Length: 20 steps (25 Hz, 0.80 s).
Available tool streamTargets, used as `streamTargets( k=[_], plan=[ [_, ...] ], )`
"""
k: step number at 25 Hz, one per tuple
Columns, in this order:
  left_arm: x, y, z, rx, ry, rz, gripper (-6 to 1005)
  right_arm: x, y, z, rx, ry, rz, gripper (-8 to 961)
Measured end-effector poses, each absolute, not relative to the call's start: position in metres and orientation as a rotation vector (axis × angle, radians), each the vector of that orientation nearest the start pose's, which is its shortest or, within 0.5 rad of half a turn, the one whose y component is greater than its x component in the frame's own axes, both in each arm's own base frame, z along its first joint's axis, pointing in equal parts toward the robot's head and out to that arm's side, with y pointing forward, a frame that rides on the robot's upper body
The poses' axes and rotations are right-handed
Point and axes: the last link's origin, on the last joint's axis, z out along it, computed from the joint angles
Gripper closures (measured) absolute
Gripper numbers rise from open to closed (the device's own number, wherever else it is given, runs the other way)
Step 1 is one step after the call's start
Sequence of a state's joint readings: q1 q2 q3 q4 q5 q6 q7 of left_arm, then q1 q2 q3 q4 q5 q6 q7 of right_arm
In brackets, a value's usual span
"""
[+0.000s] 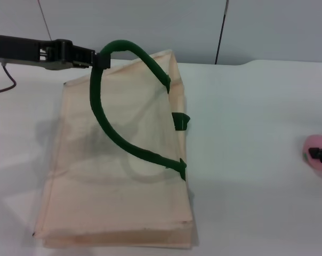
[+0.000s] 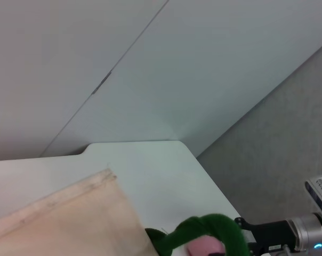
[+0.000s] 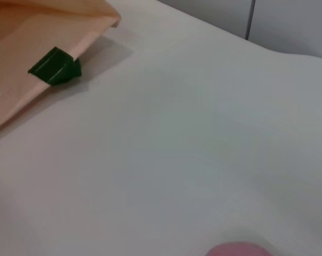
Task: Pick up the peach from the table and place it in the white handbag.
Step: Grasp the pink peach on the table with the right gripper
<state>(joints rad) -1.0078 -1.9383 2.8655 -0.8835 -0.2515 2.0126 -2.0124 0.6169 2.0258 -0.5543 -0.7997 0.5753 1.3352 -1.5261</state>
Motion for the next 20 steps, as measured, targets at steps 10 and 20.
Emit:
streamTargets(
  k=[10, 20],
  plan=[
    [-0.2128, 0.3778, 0.1195, -2.573, -1.403, -0.702, 853, 0.3211, 0.3684, 0.0526, -2.539, 0.78, -0.07, 455],
    [-0.2128, 0.3784, 0.1213, -2.572, -1.403, -0.702, 845, 0.3167, 0.3709, 0.0567, -2.528, 0.764, -0.018, 479]
  ],
)
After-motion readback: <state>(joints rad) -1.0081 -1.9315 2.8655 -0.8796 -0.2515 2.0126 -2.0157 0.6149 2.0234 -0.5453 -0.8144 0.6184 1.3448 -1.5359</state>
